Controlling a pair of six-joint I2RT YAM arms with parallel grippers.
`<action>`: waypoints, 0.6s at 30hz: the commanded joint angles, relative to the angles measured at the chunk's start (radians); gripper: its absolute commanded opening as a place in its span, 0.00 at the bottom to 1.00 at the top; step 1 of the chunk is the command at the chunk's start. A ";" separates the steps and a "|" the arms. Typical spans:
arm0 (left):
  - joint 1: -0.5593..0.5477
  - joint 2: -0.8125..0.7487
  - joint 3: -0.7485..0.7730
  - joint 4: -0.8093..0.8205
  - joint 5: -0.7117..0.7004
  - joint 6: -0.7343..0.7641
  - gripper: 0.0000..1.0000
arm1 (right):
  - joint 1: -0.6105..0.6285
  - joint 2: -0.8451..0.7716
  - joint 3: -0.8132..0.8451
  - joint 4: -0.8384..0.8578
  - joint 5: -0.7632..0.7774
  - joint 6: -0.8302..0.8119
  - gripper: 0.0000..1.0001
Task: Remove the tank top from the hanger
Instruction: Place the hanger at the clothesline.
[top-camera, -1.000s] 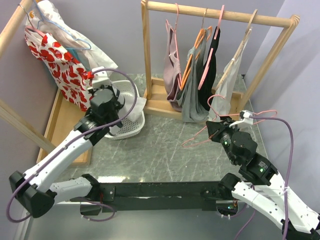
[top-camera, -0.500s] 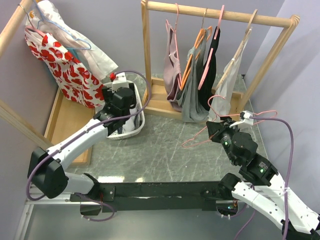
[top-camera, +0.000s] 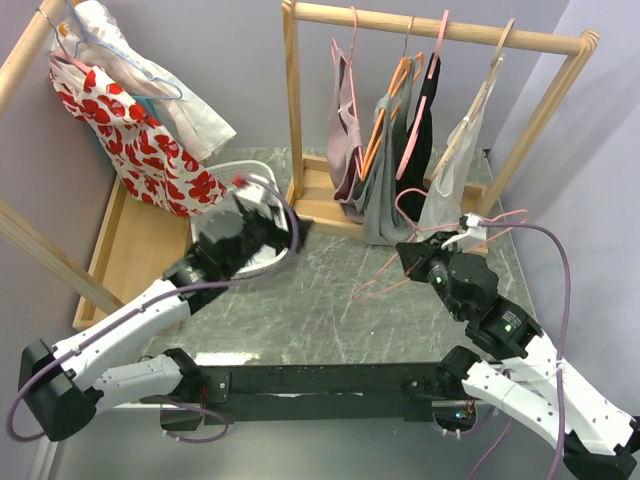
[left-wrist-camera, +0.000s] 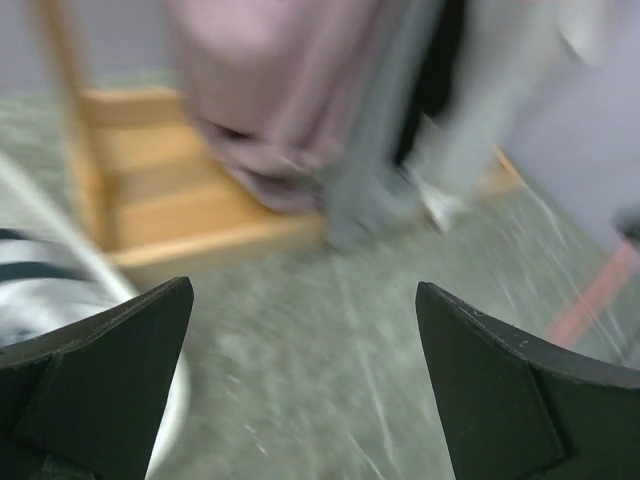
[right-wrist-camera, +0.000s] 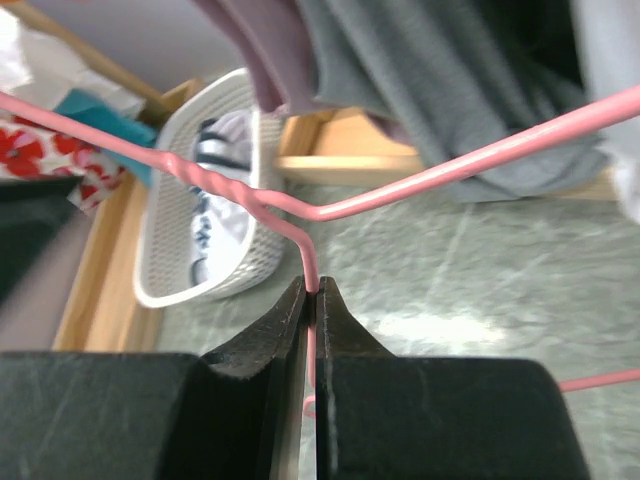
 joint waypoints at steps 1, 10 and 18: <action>-0.089 0.025 -0.066 0.122 0.202 0.033 0.99 | -0.016 -0.001 0.025 0.115 -0.109 0.040 0.07; -0.228 0.080 -0.112 0.320 0.254 -0.062 0.99 | -0.032 -0.009 -0.016 0.236 -0.218 0.166 0.06; -0.296 0.120 -0.101 0.369 0.314 -0.115 0.99 | -0.041 -0.006 -0.041 0.284 -0.230 0.206 0.06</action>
